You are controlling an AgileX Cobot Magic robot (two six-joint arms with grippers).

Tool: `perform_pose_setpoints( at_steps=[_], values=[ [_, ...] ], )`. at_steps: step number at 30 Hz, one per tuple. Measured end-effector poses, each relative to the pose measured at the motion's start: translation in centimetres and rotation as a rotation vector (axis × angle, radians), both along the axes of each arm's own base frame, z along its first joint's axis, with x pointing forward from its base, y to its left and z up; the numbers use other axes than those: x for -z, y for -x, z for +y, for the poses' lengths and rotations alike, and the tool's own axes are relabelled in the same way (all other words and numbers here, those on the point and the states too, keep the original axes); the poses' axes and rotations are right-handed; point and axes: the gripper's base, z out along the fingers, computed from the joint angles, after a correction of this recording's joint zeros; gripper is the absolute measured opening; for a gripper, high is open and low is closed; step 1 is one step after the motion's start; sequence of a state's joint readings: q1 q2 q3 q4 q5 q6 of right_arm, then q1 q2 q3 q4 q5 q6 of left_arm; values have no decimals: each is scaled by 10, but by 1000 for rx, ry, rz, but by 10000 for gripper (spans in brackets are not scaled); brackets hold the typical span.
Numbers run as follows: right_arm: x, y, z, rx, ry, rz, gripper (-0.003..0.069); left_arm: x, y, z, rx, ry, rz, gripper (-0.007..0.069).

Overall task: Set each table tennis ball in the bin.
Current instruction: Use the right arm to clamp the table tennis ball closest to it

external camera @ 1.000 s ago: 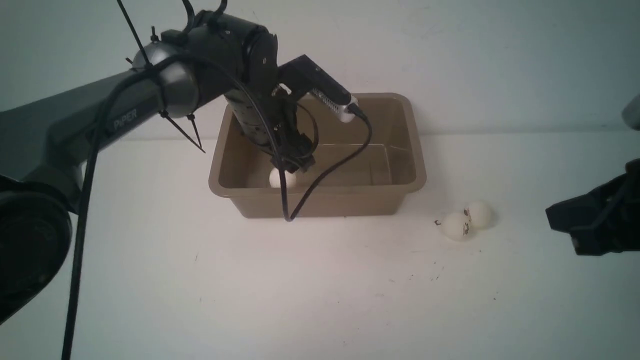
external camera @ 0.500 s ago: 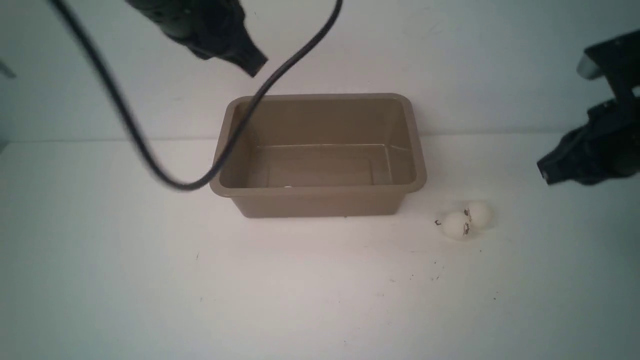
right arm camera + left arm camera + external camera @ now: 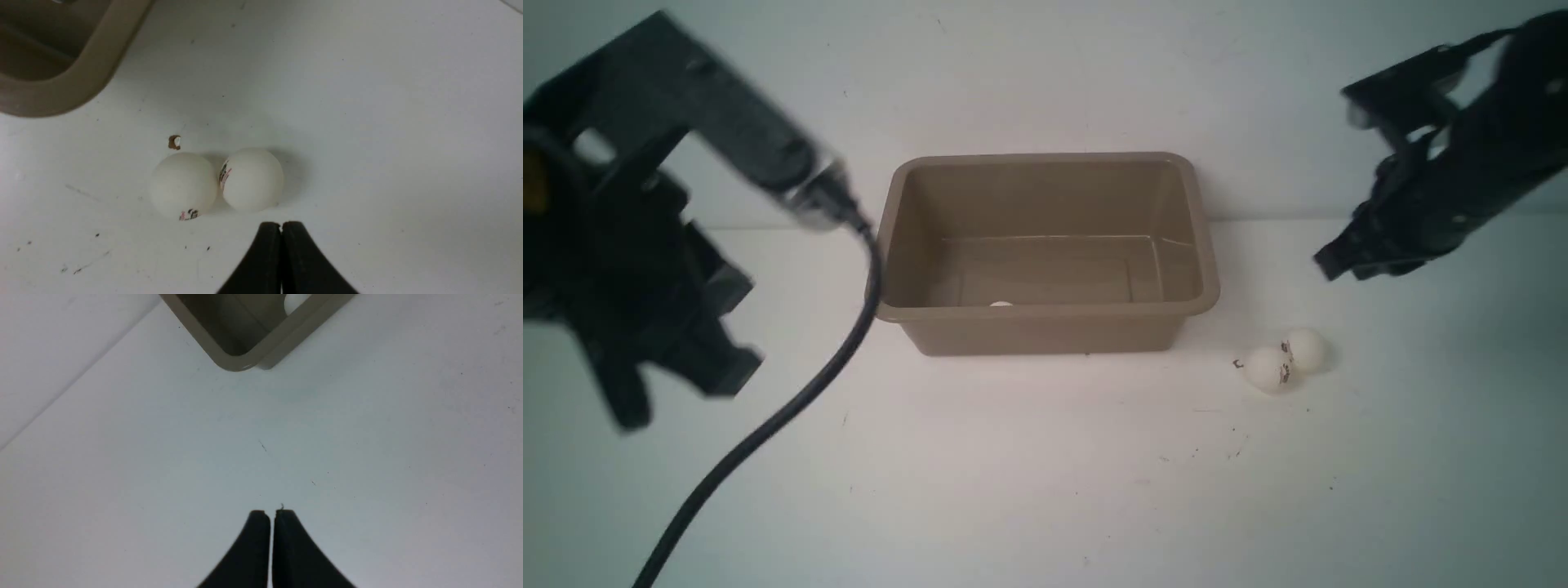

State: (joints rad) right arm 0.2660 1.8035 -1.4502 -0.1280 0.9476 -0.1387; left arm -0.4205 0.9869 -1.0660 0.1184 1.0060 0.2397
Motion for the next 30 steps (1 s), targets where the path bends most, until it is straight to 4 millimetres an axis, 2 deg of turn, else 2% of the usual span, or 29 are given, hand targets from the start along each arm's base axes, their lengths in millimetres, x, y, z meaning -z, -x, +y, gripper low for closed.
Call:
perform_pose_setpoints(
  at_steps=[4, 6, 9, 13, 19, 23, 30],
  values=[
    [5, -6, 0, 40, -8, 9, 17, -1, 22, 10, -27, 11, 18, -4],
    [8, -6, 1, 50, -20, 19, 55, -2, 29, 14, -31, 6, 33, -4],
    [13, -8, 4, 82, -55, 30, 146, -4, 38, 18, -38, 7, 36, -4],
    [25, -12, 7, 176, -114, 53, 307, -9, 48, 23, -39, 22, 9, -4],
    [40, -17, 8, 235, -133, 79, 428, -13, 58, 27, -40, 35, -17, -4],
    [52, -22, 9, 274, -150, 87, 487, -13, 62, 29, -42, 34, -13, -4],
    [61, -27, 11, 326, -182, 76, 509, -13, 66, 31, -46, 26, 6, -4]
  ],
)
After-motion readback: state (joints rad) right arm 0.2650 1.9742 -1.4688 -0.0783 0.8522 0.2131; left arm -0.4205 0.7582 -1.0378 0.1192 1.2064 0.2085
